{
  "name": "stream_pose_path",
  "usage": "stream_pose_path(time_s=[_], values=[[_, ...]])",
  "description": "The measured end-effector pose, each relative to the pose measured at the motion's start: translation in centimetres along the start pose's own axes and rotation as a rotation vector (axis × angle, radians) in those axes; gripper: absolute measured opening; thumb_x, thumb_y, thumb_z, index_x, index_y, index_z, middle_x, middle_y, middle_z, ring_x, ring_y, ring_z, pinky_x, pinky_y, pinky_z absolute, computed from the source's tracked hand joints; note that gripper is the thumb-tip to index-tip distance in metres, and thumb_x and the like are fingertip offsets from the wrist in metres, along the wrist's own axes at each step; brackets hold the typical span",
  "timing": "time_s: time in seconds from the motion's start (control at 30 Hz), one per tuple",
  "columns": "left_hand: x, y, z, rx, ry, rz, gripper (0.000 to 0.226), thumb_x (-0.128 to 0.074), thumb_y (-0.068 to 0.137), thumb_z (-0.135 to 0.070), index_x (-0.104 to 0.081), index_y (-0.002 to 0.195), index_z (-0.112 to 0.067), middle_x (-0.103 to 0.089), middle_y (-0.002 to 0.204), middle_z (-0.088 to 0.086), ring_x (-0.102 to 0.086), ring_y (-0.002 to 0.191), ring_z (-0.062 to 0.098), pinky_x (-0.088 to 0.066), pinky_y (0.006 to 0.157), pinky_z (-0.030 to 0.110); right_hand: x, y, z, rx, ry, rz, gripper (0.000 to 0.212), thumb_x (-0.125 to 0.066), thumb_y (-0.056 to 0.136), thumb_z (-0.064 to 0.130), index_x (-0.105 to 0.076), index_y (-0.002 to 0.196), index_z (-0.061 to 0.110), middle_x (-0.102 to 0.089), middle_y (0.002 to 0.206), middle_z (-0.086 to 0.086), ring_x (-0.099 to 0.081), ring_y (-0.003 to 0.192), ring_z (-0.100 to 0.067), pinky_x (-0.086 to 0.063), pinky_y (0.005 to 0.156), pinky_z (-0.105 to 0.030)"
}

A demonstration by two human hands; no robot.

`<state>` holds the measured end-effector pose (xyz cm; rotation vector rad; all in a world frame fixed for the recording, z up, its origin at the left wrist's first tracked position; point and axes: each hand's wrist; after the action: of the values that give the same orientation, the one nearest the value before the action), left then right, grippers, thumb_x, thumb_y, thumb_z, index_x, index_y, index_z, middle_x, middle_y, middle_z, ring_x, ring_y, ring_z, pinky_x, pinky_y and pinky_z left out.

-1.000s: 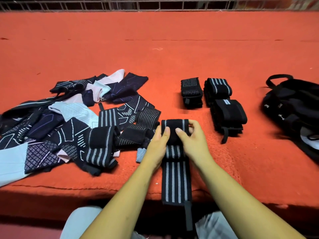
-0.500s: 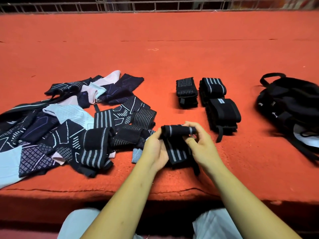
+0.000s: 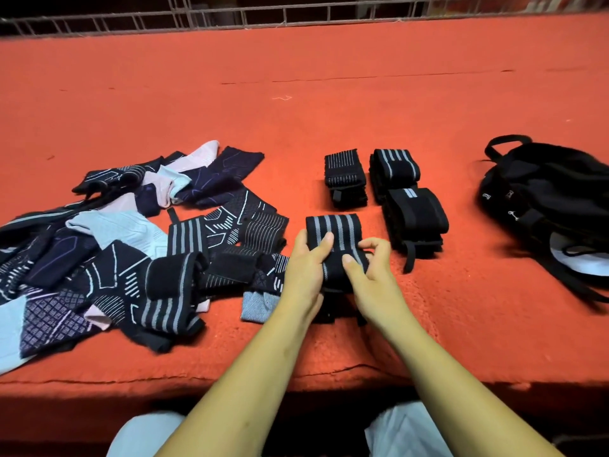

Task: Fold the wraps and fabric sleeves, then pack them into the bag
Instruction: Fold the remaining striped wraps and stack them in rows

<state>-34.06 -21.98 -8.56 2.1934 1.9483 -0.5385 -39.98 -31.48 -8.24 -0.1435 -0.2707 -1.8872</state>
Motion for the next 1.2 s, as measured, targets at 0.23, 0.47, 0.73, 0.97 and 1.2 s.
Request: stream_pose_path(time_s=[0.23, 0.47, 0.73, 0.97, 1.2], values=[[-6.3, 2.3, -0.8, -0.125, 0.254, 0.133, 0.033, -0.056, 0.095, -0.019, -0.054, 0.128, -0.017, -0.067, 0.111, -0.004, -0.065, 0.103, 0.012, -0.05, 0.099, 0.032, 5.4, 3.4, 1.5, 0.092, -0.027, -0.254, 0.036, -0.062, 0.091, 0.004, -0.041, 0.119, 0.013, -0.058, 0.109, 0.002, -0.058, 0.097, -0.009, -0.044, 0.089, -0.026], [-12.7, 6.1, -1.3, -0.234, 0.677, 0.124, 0.035, -0.06, 0.094, -0.023, -0.044, 0.123, -0.014, -0.063, 0.086, -0.005, -0.062, 0.087, 0.019, -0.042, 0.078, 0.029, 11.5, 10.2, 0.2, 0.048, -0.244, -0.437, 0.021, -0.055, 0.094, 0.01, -0.057, 0.115, 0.009, -0.062, 0.117, -0.012, -0.057, 0.113, -0.028, -0.044, 0.098, -0.038], [-14.9, 9.1, 1.5, -0.117, 0.747, 0.133, 0.044, -0.052, 0.089, -0.034, -0.052, 0.13, -0.018, -0.062, 0.129, 0.007, -0.056, 0.119, 0.025, -0.042, 0.106, 0.041, 11.5, 13.5, -2.9, -0.1, -0.328, -0.436, 0.031, -0.048, 0.09, 0.02, -0.066, 0.111, 0.005, -0.067, 0.11, -0.018, -0.058, 0.11, -0.036, -0.044, 0.097, -0.039], [-14.8, 8.8, 4.9, 0.059, 0.693, 0.219, 0.061, -0.028, 0.108, -0.031, -0.001, 0.159, -0.013, -0.02, 0.163, 0.017, -0.023, 0.149, 0.03, -0.019, 0.119, 0.035, 11.6, 14.0, -5.9, -0.114, -0.409, -0.352, 0.024, -0.042, 0.095, 0.011, -0.062, 0.1, -0.001, -0.061, 0.106, -0.025, -0.05, 0.099, -0.03, -0.03, 0.08, -0.031], [-13.8, 9.4, 3.9, 0.094, 0.726, 0.263, 0.061, -0.025, 0.108, -0.042, -0.006, 0.159, -0.015, -0.023, 0.162, 0.014, -0.026, 0.148, 0.029, -0.021, 0.118, 0.032, 12.0, 14.5, -4.7, -0.14, -0.459, -0.283, 0.039, -0.035, 0.084, 0.028, -0.06, 0.091, -0.001, -0.062, 0.099, -0.03, -0.053, 0.093, -0.035, -0.031, 0.076, -0.034]])
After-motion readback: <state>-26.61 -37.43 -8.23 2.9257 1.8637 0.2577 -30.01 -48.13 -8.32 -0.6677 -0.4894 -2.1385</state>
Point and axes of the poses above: each hand's wrist, its own y-axis towards the middle knuckle, its own x-axis out of the back of the hand, z = x × y
